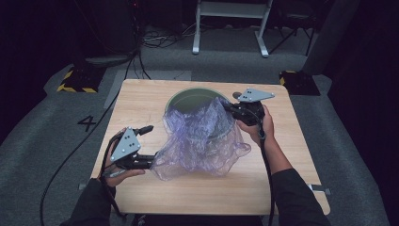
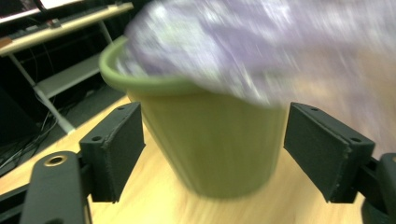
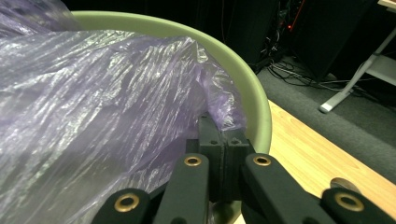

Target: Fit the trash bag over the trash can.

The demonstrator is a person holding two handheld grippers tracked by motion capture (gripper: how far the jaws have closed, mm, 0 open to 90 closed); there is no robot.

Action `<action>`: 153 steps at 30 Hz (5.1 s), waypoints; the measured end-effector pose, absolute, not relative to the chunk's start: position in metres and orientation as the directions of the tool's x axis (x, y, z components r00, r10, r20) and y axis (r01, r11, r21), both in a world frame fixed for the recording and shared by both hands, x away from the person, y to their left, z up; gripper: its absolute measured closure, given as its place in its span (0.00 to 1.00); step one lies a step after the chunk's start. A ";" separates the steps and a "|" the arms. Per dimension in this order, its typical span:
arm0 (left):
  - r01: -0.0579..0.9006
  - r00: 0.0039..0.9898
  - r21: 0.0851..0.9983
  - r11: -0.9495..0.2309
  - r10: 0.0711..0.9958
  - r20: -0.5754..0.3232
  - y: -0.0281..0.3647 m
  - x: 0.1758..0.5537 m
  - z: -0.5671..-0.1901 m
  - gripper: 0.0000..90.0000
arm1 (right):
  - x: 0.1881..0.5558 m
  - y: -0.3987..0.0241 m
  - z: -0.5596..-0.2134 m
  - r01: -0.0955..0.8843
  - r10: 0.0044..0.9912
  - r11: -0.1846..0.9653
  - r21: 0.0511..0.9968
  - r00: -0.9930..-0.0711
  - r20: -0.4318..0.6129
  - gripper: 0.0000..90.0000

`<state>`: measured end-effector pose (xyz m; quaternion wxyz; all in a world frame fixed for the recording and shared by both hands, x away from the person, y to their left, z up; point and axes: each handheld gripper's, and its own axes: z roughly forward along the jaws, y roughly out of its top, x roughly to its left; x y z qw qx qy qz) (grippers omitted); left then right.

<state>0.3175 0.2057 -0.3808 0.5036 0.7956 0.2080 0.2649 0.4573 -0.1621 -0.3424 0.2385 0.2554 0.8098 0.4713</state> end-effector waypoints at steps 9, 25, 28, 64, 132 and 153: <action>0.049 0.855 0.887 -0.460 0.478 0.201 0.187 0.295 -0.400 0.17 | 0.458 -0.159 -0.343 0.182 0.636 0.447 0.876 -0.753 -0.168 1.00; 0.005 0.846 0.949 -0.315 0.507 0.164 0.149 0.292 -0.371 0.40 | 0.452 -0.162 -0.344 0.133 0.633 0.432 0.892 -0.749 -0.195 0.88; 0.005 0.824 0.949 -0.315 0.538 0.175 0.146 0.299 -0.369 0.61 | 0.449 -0.165 -0.342 0.108 0.632 0.404 0.908 -0.750 -0.192 0.75; 0.014 0.802 0.937 -0.349 0.564 0.198 0.151 0.316 -0.374 1.00 | 0.324 -0.201 -0.316 -0.056 0.478 0.383 0.922 -0.842 -0.250 0.31; 0.105 0.789 0.960 -0.259 0.610 0.078 0.134 0.283 -0.334 0.31 | 0.357 -0.162 -0.334 -0.091 0.559 0.471 0.877 -0.739 -0.377 1.00; 0.209 0.740 0.921 -0.329 0.669 0.071 0.176 0.337 -0.359 0.99 | 0.405 -0.173 -0.326 -0.003 0.649 0.438 0.899 -0.691 -0.319 1.00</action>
